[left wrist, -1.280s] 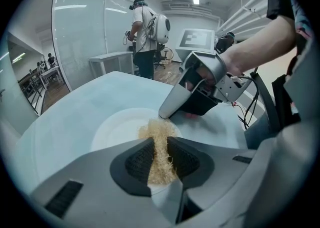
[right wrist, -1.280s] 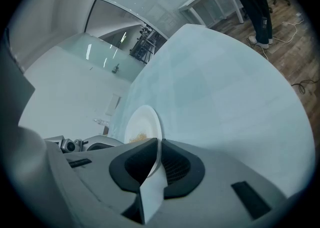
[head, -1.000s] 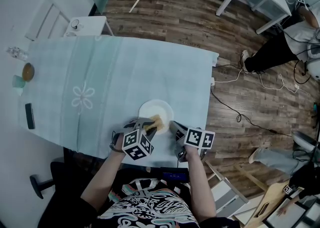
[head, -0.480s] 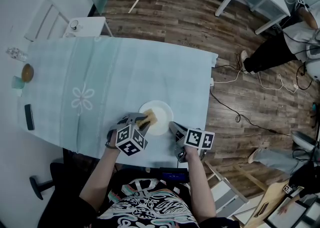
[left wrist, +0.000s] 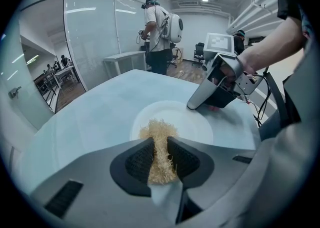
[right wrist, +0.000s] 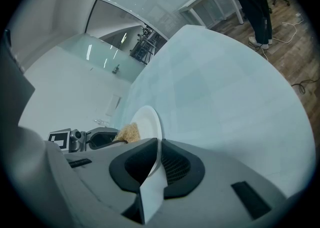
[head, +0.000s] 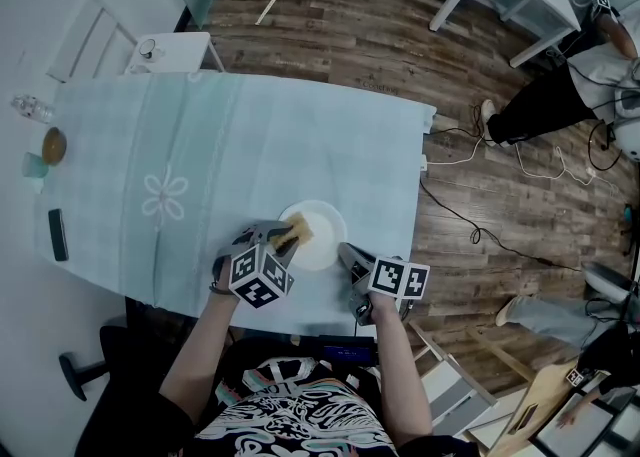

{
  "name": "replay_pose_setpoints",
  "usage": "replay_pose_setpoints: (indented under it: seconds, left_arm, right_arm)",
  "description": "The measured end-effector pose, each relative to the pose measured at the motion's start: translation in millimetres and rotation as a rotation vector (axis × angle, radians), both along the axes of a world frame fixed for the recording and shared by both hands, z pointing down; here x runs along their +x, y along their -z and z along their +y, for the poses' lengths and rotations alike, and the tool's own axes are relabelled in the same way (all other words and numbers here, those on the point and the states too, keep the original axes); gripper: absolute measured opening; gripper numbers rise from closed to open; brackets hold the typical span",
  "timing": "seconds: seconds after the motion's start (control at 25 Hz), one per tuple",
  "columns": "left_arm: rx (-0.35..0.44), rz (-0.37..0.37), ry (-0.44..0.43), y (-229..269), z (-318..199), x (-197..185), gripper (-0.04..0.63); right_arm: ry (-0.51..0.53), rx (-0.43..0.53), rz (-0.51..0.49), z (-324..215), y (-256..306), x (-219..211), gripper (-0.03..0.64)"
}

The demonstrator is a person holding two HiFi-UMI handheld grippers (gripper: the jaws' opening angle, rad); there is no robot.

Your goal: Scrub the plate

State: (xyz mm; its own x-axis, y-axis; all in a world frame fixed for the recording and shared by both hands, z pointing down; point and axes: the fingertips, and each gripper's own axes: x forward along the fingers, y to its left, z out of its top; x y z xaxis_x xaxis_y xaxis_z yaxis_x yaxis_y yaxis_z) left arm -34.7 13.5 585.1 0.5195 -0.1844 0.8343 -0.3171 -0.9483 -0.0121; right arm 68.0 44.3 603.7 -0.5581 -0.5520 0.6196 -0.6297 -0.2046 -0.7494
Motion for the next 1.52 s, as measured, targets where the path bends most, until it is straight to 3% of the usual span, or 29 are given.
replay_pose_setpoints:
  seconds: [0.2, 0.56, 1.12, 1.52]
  left_arm:
    - [0.006, 0.008, 0.049, -1, -6, 1, 0.114]
    - [0.012, 0.003, 0.029, 0, -1, -2, 0.114]
    - [-0.034, 0.035, -0.162, 1, 44, 14, 0.112]
    - [-0.009, 0.039, -0.21, -5, 52, 47, 0.11]
  right_arm:
    - [0.0, 0.006, 0.018, 3, 0, 1, 0.017]
    - [-0.003, 0.011, 0.015, 1, 0, -1, 0.017]
    - [-0.012, 0.022, 0.016, 1, 0, -2, 0.015]
    - [-0.009, 0.029, 0.015, 1, 0, -1, 0.015]
